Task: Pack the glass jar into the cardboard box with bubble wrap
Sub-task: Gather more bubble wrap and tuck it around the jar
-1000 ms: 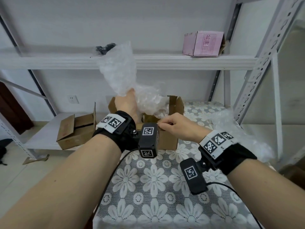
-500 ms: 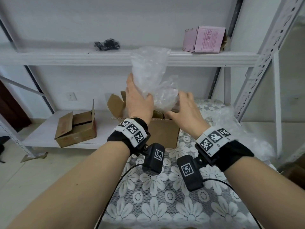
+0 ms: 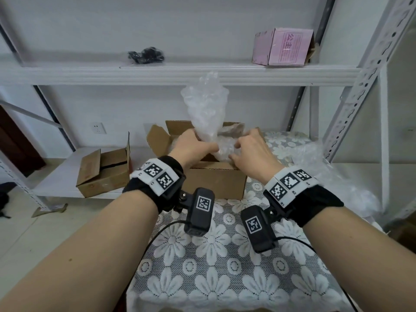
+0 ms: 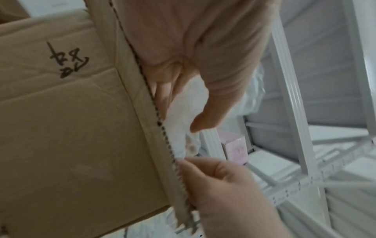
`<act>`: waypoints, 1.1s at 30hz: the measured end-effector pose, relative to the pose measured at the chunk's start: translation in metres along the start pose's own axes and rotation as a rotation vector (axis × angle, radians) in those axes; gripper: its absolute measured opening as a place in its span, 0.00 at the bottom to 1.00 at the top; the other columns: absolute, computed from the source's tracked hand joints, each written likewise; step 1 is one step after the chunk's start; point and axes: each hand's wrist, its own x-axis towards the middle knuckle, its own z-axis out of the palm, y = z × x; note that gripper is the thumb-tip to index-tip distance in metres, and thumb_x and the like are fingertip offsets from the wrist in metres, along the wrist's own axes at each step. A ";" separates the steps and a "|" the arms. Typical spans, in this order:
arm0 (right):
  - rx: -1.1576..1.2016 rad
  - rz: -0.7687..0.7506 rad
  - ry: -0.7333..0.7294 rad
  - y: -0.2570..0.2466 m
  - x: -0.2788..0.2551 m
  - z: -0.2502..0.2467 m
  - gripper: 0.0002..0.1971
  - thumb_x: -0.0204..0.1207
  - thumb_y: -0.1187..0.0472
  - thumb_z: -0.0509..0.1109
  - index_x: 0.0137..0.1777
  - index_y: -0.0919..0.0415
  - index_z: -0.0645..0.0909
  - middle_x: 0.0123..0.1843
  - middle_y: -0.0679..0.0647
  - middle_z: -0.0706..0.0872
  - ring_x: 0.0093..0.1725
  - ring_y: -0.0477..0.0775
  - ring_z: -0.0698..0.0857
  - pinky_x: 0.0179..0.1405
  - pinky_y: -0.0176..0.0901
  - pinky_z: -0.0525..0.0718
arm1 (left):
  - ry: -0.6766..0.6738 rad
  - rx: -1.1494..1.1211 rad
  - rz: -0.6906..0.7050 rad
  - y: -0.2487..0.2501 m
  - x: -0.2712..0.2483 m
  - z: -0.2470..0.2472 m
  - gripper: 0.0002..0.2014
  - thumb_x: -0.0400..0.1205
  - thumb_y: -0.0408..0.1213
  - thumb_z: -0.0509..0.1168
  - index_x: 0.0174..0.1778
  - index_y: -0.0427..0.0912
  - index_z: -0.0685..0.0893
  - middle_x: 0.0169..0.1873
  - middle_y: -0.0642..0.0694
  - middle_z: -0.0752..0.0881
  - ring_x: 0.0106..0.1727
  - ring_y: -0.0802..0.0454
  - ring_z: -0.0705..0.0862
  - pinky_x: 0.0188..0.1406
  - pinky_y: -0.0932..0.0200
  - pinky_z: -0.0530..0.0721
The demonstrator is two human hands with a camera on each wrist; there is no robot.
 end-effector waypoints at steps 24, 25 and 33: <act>-0.019 -0.017 -0.173 -0.004 0.030 -0.008 0.13 0.78 0.57 0.67 0.33 0.56 0.71 0.31 0.49 0.74 0.40 0.57 0.80 0.39 0.44 0.75 | -0.451 0.663 0.104 -0.002 0.017 0.022 0.21 0.86 0.37 0.52 0.76 0.40 0.68 0.74 0.38 0.74 0.72 0.43 0.74 0.71 0.54 0.72; -0.074 -0.041 -0.125 -0.003 0.030 -0.006 0.16 0.78 0.58 0.66 0.30 0.56 0.68 0.29 0.49 0.73 0.40 0.59 0.81 0.38 0.45 0.74 | -0.447 0.675 0.117 -0.003 0.018 0.023 0.21 0.86 0.37 0.52 0.76 0.39 0.69 0.74 0.37 0.74 0.72 0.43 0.74 0.70 0.55 0.72; -0.354 -0.185 -0.093 0.002 0.038 0.000 0.23 0.75 0.52 0.72 0.65 0.67 0.80 0.71 0.56 0.74 0.69 0.59 0.70 0.66 0.53 0.72 | -0.380 0.734 0.207 -0.010 0.020 0.021 0.18 0.87 0.38 0.51 0.69 0.40 0.78 0.68 0.38 0.81 0.66 0.42 0.78 0.62 0.57 0.74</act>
